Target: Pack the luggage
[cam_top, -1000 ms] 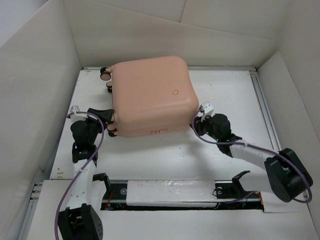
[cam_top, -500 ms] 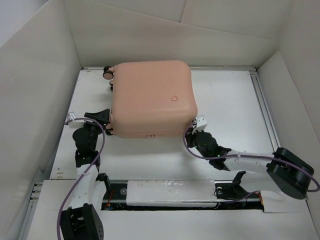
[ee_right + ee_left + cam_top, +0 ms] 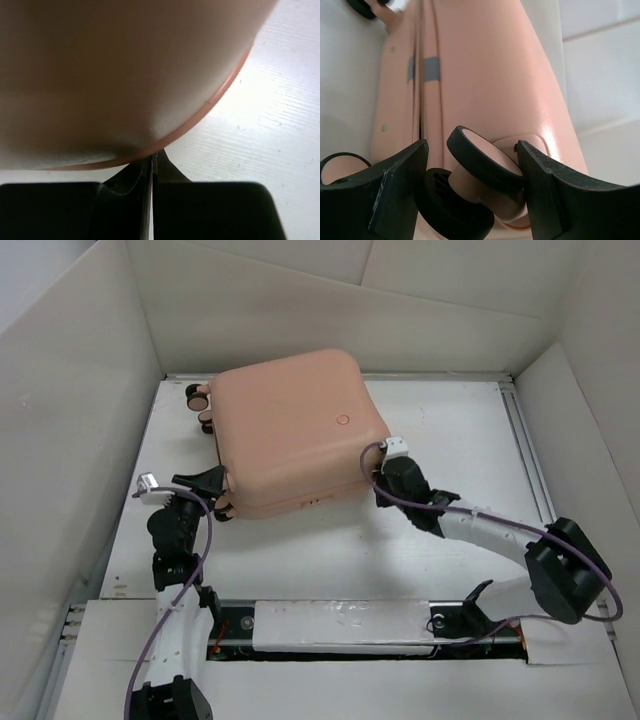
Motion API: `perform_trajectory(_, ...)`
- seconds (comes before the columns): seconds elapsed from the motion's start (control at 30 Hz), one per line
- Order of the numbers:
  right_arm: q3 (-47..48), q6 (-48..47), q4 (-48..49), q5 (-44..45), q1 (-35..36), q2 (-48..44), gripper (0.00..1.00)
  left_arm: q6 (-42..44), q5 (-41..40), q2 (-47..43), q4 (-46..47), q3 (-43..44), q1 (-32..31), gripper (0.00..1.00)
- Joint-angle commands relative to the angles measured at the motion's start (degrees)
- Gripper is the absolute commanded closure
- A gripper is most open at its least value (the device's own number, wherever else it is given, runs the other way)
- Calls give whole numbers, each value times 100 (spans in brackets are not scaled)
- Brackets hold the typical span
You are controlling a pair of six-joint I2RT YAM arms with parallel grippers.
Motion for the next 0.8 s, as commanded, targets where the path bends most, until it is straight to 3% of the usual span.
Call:
perform_trajectory(0.0,1106,-188,833,-2537,-610,-529,100,168,1719,4,-264,161,-371,100)
perform_trajectory(0.07,538,136,1056,-2671,-132,-931,100,115,1666,4,-264,215,-371,100)
perform_trajectory(0.1,-266,277,1389,-2671,125,-1116,100,63,1666,4,-185,215,-371,100)
perform_trajectory(0.13,-640,470,2184,-2601,371,-1361,100,62,1666,4,-132,215,-371,100)
perform_trajectory(0.23,-1127,1103,3349,-2836,927,-1268,100,-130,1788,65,149,-48,-371,100)
perform_trajectory(0.37,154,736,2530,-2997,998,-469,100,-131,1911,180,237,-102,-371,100)
perform_trajectory(0.53,1149,551,1692,-2986,724,-204,100,-78,1965,31,237,-154,-371,100)
perform_trajectory(0.77,1492,709,2236,-1952,2735,1113,100,35,2149,259,448,-207,-371,100)
